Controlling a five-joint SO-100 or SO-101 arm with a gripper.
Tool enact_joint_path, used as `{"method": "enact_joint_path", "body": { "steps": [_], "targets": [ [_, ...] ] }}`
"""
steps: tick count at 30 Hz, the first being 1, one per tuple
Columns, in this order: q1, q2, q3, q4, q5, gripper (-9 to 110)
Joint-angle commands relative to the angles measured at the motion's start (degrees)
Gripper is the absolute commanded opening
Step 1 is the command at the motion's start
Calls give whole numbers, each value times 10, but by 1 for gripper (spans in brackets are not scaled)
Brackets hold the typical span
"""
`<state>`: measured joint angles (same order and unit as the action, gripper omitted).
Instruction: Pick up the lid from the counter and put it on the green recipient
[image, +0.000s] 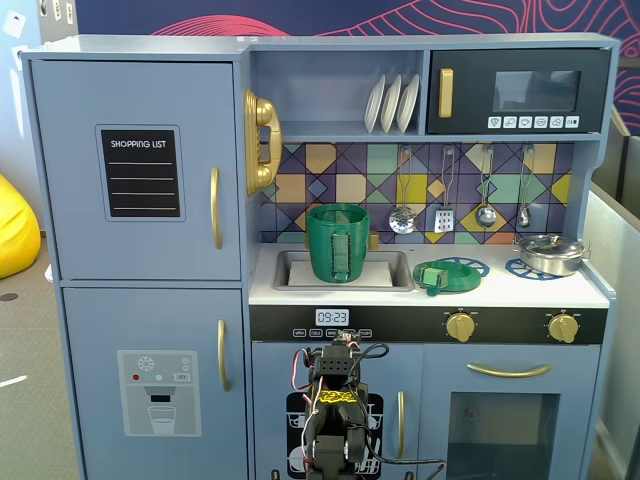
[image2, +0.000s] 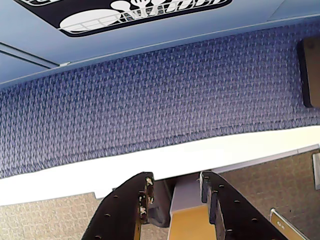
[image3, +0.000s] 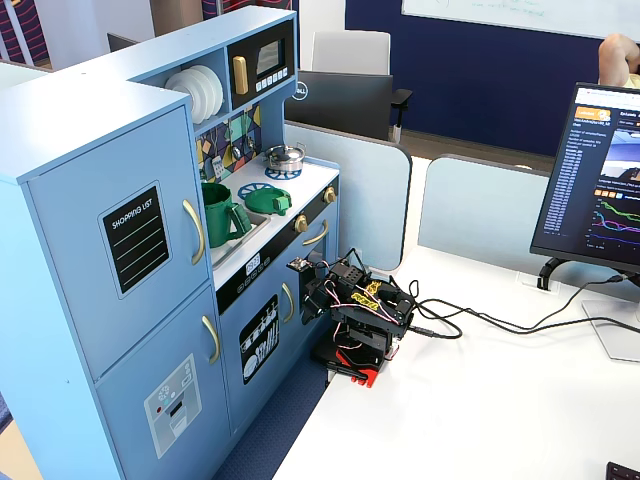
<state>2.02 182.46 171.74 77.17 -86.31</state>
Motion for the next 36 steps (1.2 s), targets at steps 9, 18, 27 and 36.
{"method": "enact_joint_path", "body": {
  "steps": [9,18,27,36],
  "targets": [
    [43,-4,0,105,-28,0],
    [177,-126,-171,-135,-52,0],
    [351,-290,-386,-477,-44,37],
    [352,-384,-381,-735,-72,43]
  ]
}}
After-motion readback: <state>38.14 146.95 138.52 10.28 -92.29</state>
